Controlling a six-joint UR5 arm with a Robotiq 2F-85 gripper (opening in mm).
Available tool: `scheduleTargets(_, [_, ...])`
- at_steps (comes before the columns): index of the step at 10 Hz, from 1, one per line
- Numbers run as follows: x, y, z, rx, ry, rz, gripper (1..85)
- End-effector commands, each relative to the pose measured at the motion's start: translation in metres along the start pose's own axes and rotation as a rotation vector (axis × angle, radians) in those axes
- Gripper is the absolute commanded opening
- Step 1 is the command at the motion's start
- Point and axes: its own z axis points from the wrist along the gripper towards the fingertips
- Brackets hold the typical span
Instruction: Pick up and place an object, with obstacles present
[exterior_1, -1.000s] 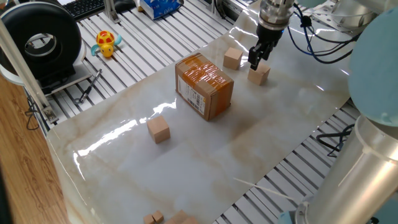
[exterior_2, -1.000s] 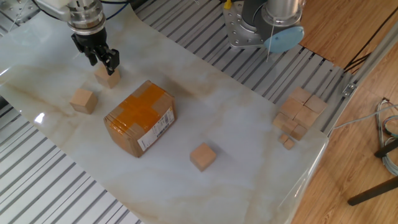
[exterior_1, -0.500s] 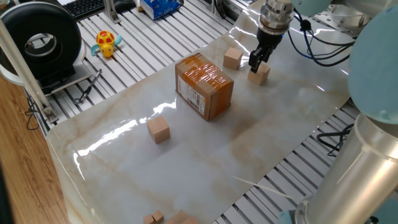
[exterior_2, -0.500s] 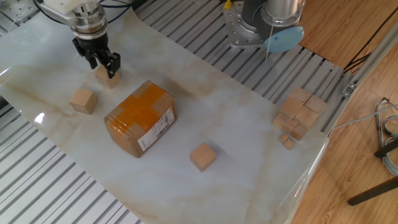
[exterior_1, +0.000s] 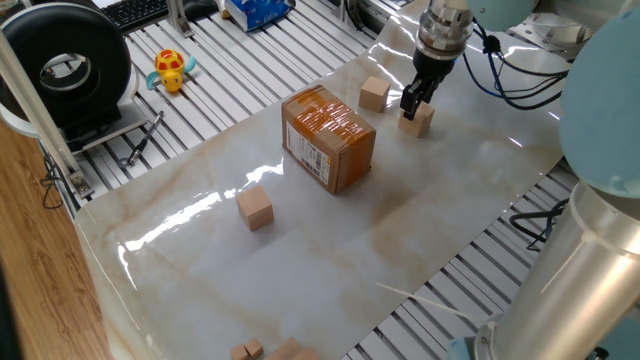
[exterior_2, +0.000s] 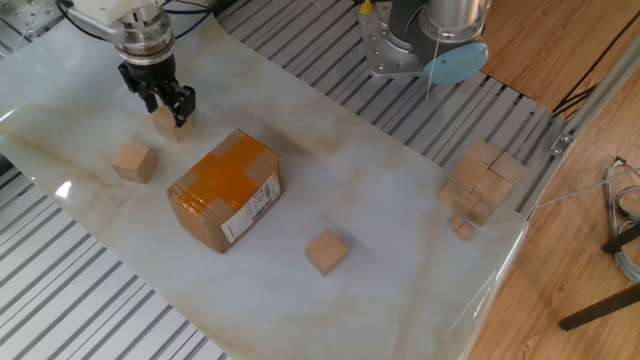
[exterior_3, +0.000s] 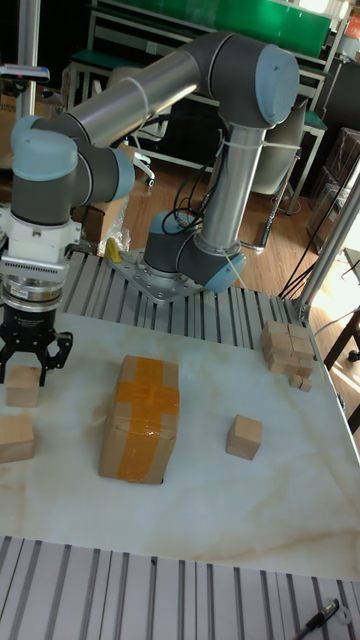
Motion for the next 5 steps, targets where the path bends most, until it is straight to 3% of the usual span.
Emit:
scheduleTargets(1, [0.000, -0.003, 0.004, -0.009, -0.017, -0.006, 58.0])
scheduleTargets(3, [-0.008, -0.005, 0.002, -0.003, -0.058, -0.015, 42.0])
scheduleTargets(4, [-0.006, 0.001, -0.002, -0.029, -0.067, -0.018, 41.7])
scheduleTargets(5, [-0.005, 0.001, -0.007, -0.024, -0.074, -0.012, 34.0])
